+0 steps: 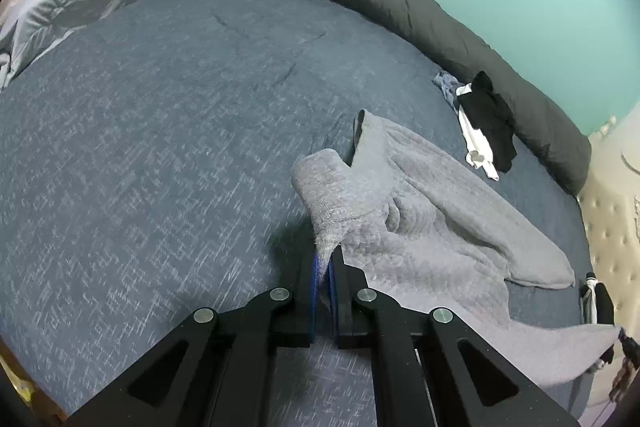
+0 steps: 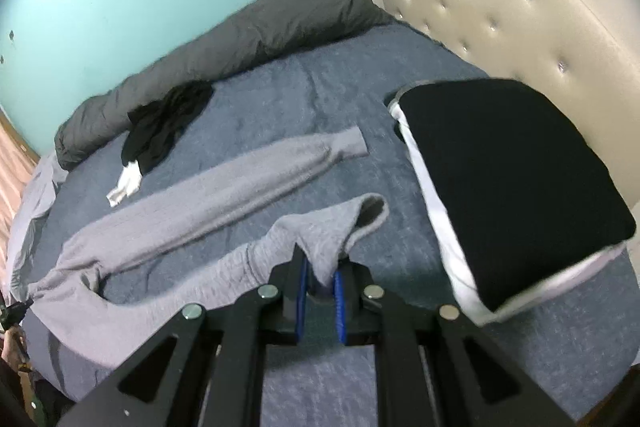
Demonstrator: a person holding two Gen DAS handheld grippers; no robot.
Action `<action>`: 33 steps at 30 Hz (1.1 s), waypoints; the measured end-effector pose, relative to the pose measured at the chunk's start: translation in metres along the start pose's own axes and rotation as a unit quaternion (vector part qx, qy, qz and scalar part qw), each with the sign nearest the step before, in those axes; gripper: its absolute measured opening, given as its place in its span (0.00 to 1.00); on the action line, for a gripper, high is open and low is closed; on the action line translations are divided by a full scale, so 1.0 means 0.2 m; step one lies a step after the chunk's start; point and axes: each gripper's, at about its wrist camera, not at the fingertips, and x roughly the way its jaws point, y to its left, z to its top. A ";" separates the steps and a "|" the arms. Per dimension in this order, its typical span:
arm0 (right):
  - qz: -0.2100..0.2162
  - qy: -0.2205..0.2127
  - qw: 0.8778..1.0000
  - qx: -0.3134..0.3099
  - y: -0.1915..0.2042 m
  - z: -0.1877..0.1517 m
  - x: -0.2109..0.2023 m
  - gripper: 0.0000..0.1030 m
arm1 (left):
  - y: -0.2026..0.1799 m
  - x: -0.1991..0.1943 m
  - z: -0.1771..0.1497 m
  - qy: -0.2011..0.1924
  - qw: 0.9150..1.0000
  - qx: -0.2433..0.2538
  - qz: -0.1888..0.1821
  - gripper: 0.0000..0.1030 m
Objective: Fold clothes
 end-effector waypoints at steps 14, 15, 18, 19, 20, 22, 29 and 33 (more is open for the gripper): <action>-0.051 0.099 0.994 0.023 -0.23 -0.49 0.37 0.10 | 0.14 0.19 -0.19 0.064 0.997 -0.037 -0.002 0.12; -0.051 0.099 0.994 0.021 -0.23 -0.49 0.38 0.10 | 0.14 0.19 -0.18 0.063 0.997 -0.036 -0.002 0.15; -0.052 0.098 0.994 0.014 -0.20 -0.47 0.38 0.10 | 0.14 0.18 -0.16 0.055 0.998 -0.042 -0.003 0.29; -0.052 0.098 0.994 0.012 -0.19 -0.46 0.39 0.10 | 0.15 0.18 -0.16 0.052 0.998 -0.047 -0.007 0.33; -0.053 0.099 0.994 0.009 -0.18 -0.46 0.39 0.10 | 0.16 0.18 -0.16 0.050 0.997 -0.052 -0.007 0.35; -0.055 0.101 0.993 0.004 -0.17 -0.46 0.40 0.10 | 0.18 0.20 -0.15 0.049 0.997 -0.058 -0.007 0.41; -0.063 0.108 0.992 0.000 -0.17 -0.45 0.39 0.10 | 0.23 0.33 -0.16 0.053 0.994 -0.088 -0.023 0.40; -0.067 0.108 0.992 -0.005 -0.16 -0.43 0.38 0.10 | 0.26 0.38 -0.16 0.048 0.992 -0.106 -0.039 0.18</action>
